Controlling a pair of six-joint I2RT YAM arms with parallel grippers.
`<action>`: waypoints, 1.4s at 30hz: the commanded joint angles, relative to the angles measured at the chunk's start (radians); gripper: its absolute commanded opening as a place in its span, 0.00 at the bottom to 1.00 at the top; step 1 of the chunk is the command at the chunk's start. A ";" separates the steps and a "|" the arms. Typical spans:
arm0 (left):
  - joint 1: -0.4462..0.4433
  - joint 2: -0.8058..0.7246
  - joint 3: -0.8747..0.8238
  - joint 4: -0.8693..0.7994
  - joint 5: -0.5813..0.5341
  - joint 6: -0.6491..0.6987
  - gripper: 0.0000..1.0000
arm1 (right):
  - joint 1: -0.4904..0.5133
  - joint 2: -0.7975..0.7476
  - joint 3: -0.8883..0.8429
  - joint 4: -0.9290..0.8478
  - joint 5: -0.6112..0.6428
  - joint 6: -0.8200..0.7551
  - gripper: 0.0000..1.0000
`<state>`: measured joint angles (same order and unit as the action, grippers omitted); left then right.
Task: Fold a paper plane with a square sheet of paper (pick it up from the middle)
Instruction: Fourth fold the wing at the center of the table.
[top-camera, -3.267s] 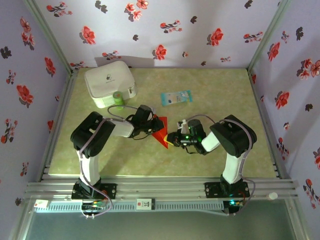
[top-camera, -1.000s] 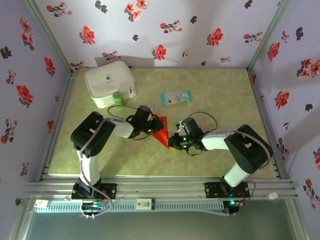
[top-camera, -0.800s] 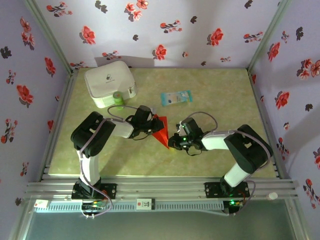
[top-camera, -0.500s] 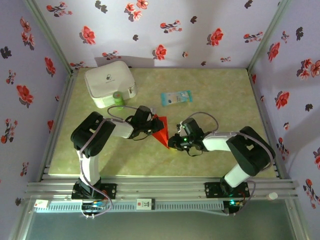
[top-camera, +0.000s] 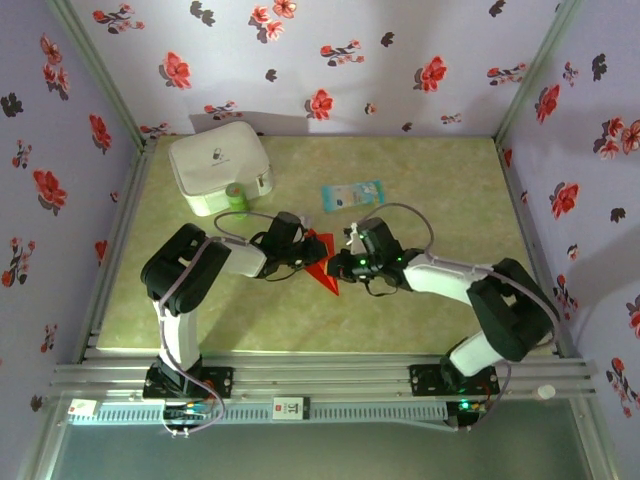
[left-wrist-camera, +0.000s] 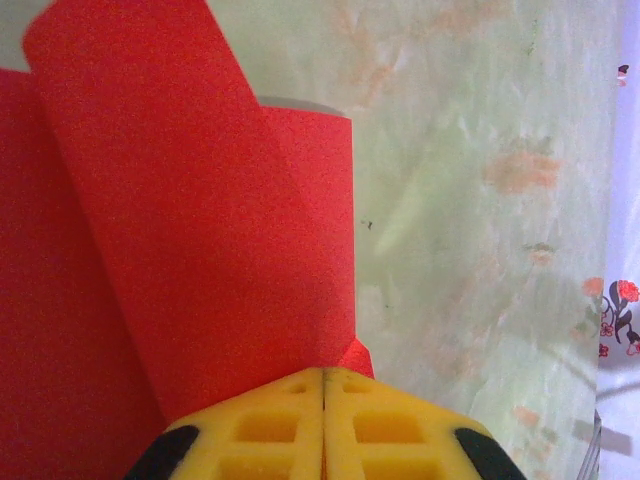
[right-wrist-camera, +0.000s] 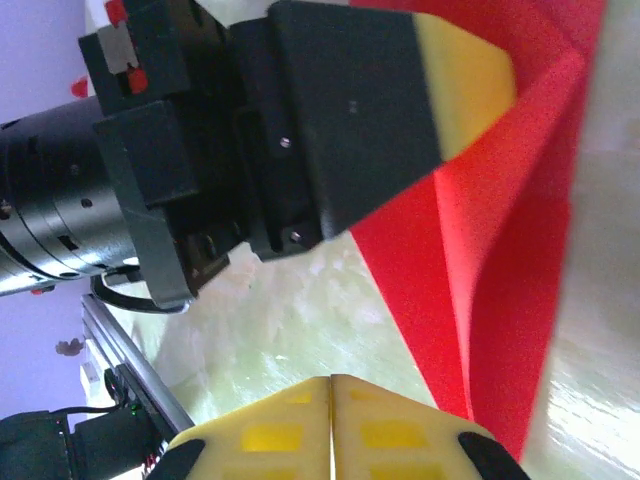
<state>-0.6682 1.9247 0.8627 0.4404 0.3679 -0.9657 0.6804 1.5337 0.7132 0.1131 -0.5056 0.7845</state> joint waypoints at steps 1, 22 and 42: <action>0.009 0.013 -0.022 -0.072 -0.014 -0.003 0.08 | 0.021 0.071 0.047 -0.020 -0.007 -0.018 0.06; 0.009 0.008 -0.021 -0.080 -0.011 0.002 0.08 | 0.010 0.172 0.028 -0.036 0.061 -0.011 0.05; 0.012 -0.039 -0.006 -0.069 0.010 0.016 0.11 | -0.002 0.154 -0.159 0.117 0.042 0.069 0.00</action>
<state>-0.6682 1.9171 0.8627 0.4294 0.3790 -0.9649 0.6849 1.6714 0.6060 0.2745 -0.4732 0.8234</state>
